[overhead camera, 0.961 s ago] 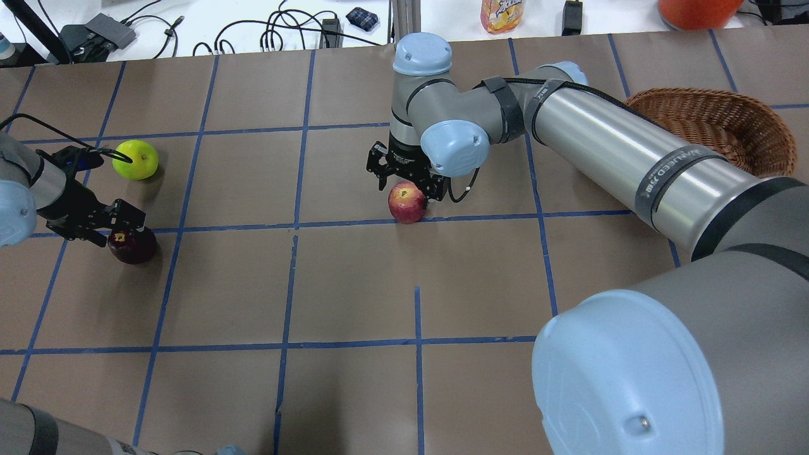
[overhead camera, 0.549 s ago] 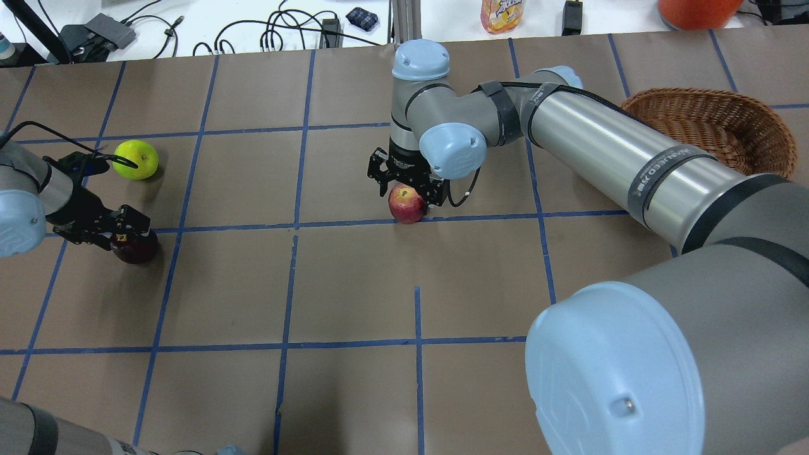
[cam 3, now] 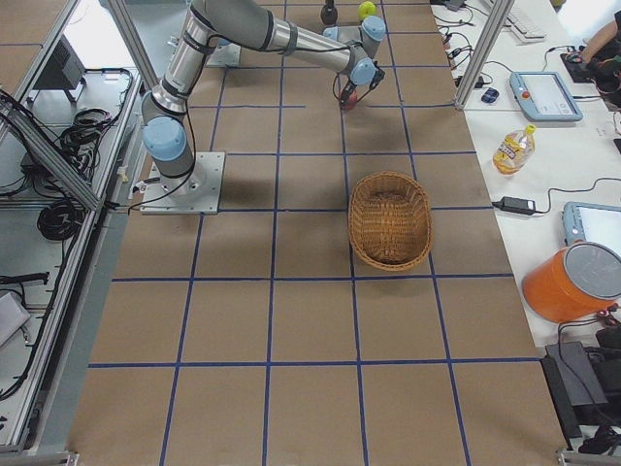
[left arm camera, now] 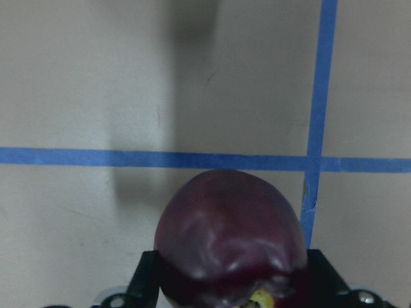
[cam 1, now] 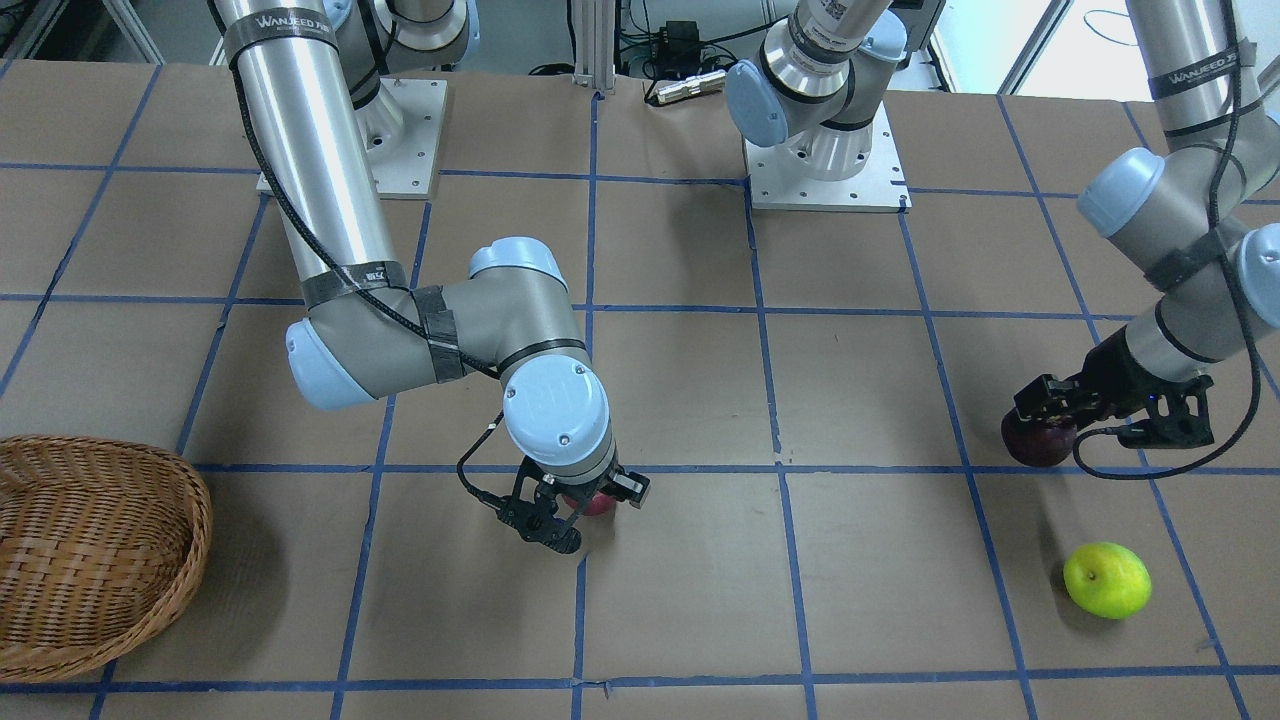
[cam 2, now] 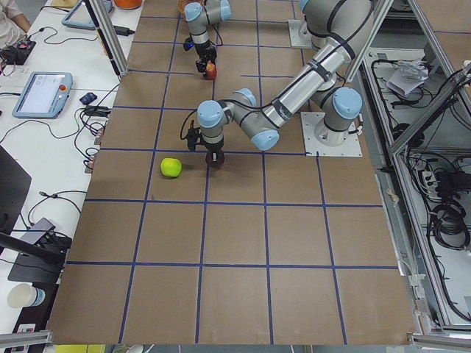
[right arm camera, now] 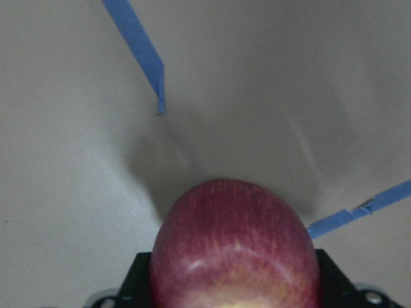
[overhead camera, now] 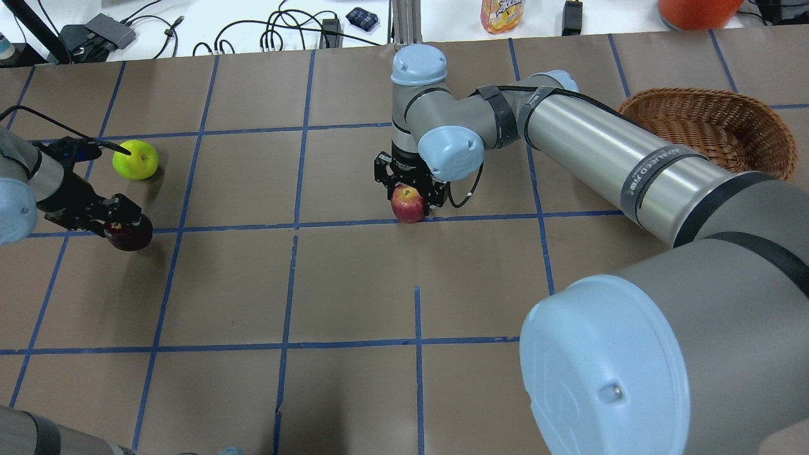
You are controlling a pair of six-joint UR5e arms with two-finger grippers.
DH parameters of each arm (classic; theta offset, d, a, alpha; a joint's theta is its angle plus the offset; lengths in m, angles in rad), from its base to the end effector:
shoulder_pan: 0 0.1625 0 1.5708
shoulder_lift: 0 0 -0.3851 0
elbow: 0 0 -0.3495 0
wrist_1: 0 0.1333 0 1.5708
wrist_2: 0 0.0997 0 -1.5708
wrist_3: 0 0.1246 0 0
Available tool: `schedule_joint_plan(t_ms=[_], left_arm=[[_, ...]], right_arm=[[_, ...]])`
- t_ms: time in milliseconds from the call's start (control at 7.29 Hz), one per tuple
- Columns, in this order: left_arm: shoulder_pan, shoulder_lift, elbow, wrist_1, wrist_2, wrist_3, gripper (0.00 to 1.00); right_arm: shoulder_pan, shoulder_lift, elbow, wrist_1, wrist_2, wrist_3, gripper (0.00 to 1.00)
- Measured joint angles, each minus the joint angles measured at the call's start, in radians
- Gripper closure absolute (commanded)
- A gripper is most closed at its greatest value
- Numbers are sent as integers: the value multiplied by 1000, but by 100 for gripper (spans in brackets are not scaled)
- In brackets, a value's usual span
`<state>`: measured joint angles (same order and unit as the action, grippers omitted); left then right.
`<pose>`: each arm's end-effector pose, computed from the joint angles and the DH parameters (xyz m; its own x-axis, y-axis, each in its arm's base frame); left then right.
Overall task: Put all apples into basket
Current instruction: 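Carry the red-yellow apple over the basket while the left lifts the dark apple, then release the red-yellow apple into the basket while the left sets the dark apple at center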
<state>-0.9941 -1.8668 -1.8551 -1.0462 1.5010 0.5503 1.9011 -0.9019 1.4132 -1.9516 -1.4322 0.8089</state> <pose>0.1521 -0.4942 0.2096 -0.9957 -0.0287 0.0885 -0.0279 0.9996 0.0111 0.3455 -0.5437 0.1583 -0.8834 0.4686 -0.0004 0.4601 0.8675 0.1889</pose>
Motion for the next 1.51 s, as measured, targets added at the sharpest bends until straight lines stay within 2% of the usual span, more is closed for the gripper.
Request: schedule_joint_plan(t_ms=[275,412,686,961,1235,1510], left_arm=[[-61,27,99,-147,7,-22,67],[-94,42,118,-187,6,-50,67],[-177,80,114,-221,-2,-122,67],[-336,102,116,-231,-7,-298,67],[-545,74,115,-159,-9,-522,67],[-696,-2,122,9,-19,-744,67]], right_arm=[[-30,-45,-26,41,-7,-16,100],[-72,-93,-53,126,-8,-55,100],[-225,-212,-96,360,-28,-240,100],[-427,-280,-102,474,-130,-515,100],[-620,-278,-97,462,-187,-798,100],[-703,-205,-88,307,-242,-971,100]])
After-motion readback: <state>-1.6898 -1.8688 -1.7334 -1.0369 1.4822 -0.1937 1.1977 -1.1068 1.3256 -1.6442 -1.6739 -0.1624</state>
